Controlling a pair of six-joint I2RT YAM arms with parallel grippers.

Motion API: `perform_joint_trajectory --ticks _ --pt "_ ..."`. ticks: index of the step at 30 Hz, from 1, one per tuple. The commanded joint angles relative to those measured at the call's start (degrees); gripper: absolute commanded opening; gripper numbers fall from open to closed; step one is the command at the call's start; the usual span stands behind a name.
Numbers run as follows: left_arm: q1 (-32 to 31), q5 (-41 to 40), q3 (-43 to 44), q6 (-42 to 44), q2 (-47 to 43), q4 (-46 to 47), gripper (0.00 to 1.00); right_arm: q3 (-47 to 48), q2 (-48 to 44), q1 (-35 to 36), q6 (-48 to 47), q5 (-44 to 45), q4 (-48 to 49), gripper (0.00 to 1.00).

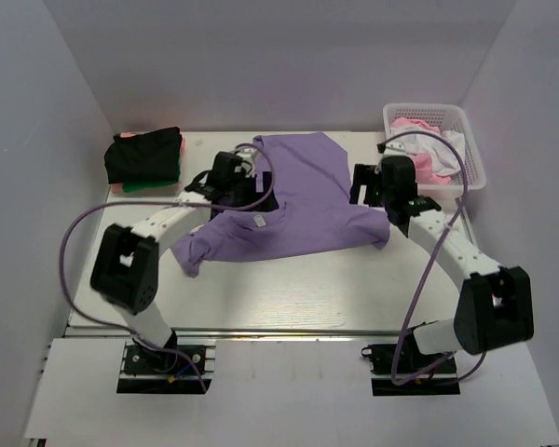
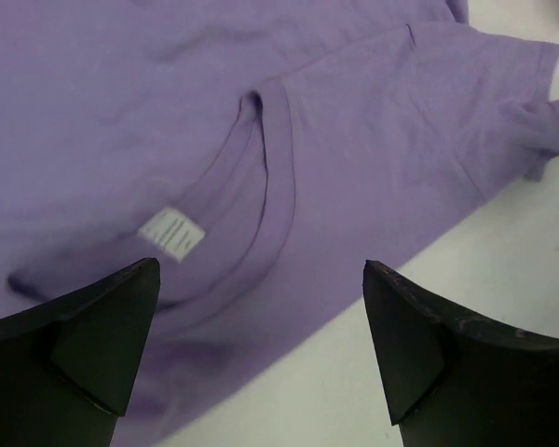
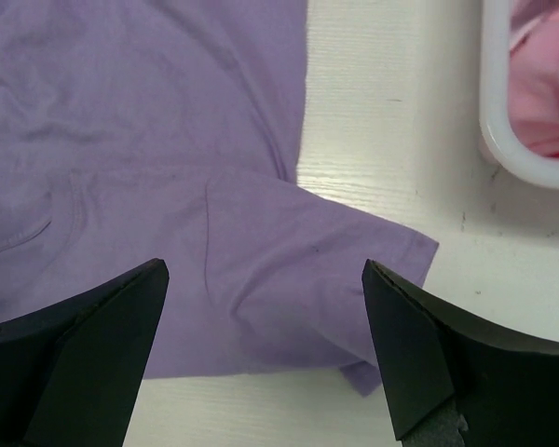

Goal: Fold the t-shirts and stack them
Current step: Flatten out the tshirt

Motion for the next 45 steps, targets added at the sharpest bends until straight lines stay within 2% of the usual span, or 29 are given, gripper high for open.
perform_joint_trajectory --ticks 1,5,12,18,20,24,25,26,27,28,29,30,33,36,41,44,45 --pt "-2.5 -4.4 6.9 2.4 7.5 -0.6 1.00 6.8 4.8 -0.1 -1.9 -2.4 -1.1 0.90" --pt "-3.5 -6.6 14.7 2.4 15.8 -3.2 1.00 12.9 12.0 -0.2 -3.3 -2.2 -3.4 0.90" --pt "-5.4 -9.5 25.7 2.4 25.7 -5.9 0.90 28.7 26.3 -0.5 -4.9 0.7 -9.0 0.90" --pt "-6.7 -11.4 30.6 1.7 31.5 -7.2 0.82 38.9 36.4 -1.6 -3.8 -0.3 -11.7 0.90" --pt "-7.3 -11.4 31.2 1.7 32.3 -6.7 0.74 41.5 38.6 -1.8 -3.7 -2.5 -12.7 0.90" --pt "-8.4 -11.4 33.1 1.7 33.7 -7.3 0.52 45.5 42.1 -2.6 -3.3 -4.3 -13.0 0.90" --pt "-8.5 -11.4 33.1 1.7 34.2 -7.3 0.37 46.5 43.1 -2.9 -3.3 -4.4 -12.9 0.90" --pt "-8.5 -11.4 33.1 1.7 34.2 -7.3 0.30 47.6 43.7 -2.9 -3.5 -4.7 -12.9 0.90" --pt "-9.0 -11.4 33.1 1.7 34.2 -7.3 0.12 48.5 45.7 -3.1 -3.7 -5.7 -13.2 0.90" --pt "-9.0 -11.4 33.1 1.7 34.2 -7.3 0.12 48.6 45.7 -3.1 -3.8 -5.0 -13.3 0.90" --pt "-9.0 -11.4 33.1 1.7 33.6 -7.3 0.04 49.9 46.3 -3.1 -3.7 -5.0 -13.4 0.90" --pt "-9.0 -12.0 33.1 1.2 33.1 -7.3 0.00 50.3 47.5 -3.1 -3.8 -5.1 -13.4 0.90" --pt "-9.5 -12.0 33.1 1.2 30.8 -7.9 0.00 52.4 49.2 -3.4 -3.7 -5.3 -13.3 0.90" --pt "-9.5 -12.5 29.6 1.2 26.9 -6.7 0.00 55.6 51.9 -3.6 -3.8 -5.7 -13.4 0.90" --pt "-10.0 -12.5 18.5 2.9 12.6 -2.3 0.00 58.5 55.0 -4.0 -2.6 -5.3 -12.9 0.90" --pt "-10.0 -12.5 12.8 6.8 7.0 -3.6 0.00 59.5 56.5 -4.4 -3.7 -6.0 -12.8 0.90" --pt "-10.0 -11.4 9.5 8.9 1.3 -3.6 0.00 60.2 57.4 -4.4 -4.2 -6.6 -13.4 0.90"
